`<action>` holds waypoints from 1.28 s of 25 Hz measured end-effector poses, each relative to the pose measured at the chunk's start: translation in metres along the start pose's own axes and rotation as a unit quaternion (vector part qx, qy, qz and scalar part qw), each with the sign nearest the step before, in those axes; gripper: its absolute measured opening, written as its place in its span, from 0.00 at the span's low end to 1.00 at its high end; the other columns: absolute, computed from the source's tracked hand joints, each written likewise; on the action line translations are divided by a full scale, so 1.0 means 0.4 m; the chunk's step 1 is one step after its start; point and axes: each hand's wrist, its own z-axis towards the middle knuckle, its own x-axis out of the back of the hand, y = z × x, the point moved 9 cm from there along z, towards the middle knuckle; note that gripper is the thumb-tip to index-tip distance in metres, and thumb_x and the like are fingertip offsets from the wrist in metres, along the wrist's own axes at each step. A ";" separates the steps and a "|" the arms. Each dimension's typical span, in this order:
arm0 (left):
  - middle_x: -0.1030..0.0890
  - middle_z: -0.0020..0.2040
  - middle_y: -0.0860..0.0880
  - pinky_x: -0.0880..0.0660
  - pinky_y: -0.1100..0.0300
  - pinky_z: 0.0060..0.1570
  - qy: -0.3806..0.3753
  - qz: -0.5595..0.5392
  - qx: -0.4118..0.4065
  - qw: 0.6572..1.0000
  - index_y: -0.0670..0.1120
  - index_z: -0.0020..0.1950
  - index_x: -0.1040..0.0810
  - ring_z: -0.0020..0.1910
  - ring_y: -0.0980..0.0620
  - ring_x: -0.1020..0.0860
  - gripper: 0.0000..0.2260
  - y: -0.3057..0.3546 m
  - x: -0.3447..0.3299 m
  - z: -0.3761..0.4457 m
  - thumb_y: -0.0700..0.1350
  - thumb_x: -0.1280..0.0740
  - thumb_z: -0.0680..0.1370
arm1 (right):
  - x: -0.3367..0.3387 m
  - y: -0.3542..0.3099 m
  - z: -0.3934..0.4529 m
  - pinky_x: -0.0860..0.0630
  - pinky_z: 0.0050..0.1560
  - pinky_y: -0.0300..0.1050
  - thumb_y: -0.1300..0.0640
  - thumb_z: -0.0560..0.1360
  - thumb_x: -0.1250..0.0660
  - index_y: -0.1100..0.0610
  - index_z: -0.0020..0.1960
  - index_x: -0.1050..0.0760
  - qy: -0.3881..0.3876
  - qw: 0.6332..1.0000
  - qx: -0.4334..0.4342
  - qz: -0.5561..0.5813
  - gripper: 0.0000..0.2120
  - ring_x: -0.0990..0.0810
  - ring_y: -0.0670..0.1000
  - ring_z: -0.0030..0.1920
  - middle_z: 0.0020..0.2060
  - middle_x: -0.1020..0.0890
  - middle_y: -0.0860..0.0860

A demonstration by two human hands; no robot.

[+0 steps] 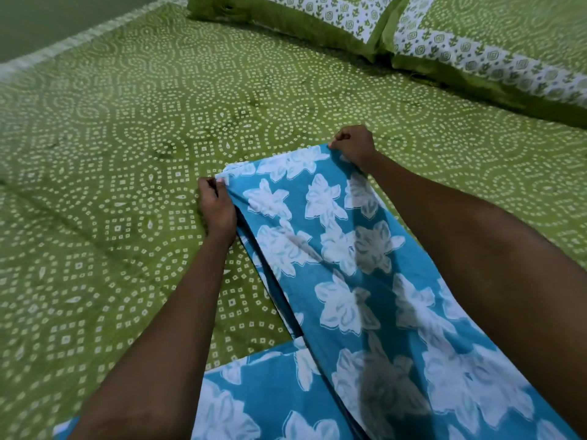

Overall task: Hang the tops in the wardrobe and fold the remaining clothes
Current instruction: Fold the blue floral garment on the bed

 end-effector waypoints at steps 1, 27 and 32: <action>0.30 0.37 0.52 0.36 0.71 0.30 0.005 0.001 0.004 1.000 0.43 0.49 0.35 0.38 0.54 0.31 0.06 0.000 0.002 0.001 0.44 0.43 0.82 | 0.001 -0.018 -0.019 0.27 0.49 0.42 0.62 0.71 0.31 0.61 0.44 0.21 0.016 0.999 0.014 -0.048 0.02 0.23 0.48 0.45 0.47 0.19 0.57; 0.19 0.44 0.41 0.25 0.55 0.47 -0.156 0.160 0.024 0.974 0.39 0.43 0.21 0.47 0.45 0.21 0.18 0.116 0.069 -0.404 0.55 0.28 0.71 | 0.132 0.140 -1.162 0.32 0.42 0.46 0.42 0.70 0.34 0.56 0.48 0.27 -0.086 0.965 0.193 -0.154 0.18 0.27 0.53 0.46 0.44 0.25 0.52; 0.19 0.47 0.35 0.27 0.51 0.49 -0.190 0.278 -0.033 0.941 0.32 0.46 0.21 0.50 0.39 0.21 0.15 0.155 0.065 -0.511 0.45 0.30 0.72 | 0.219 0.152 -1.238 0.32 0.33 0.45 0.56 0.69 0.29 0.60 0.40 0.27 0.029 0.973 0.130 -0.190 0.09 0.24 0.58 0.39 0.37 0.24 0.56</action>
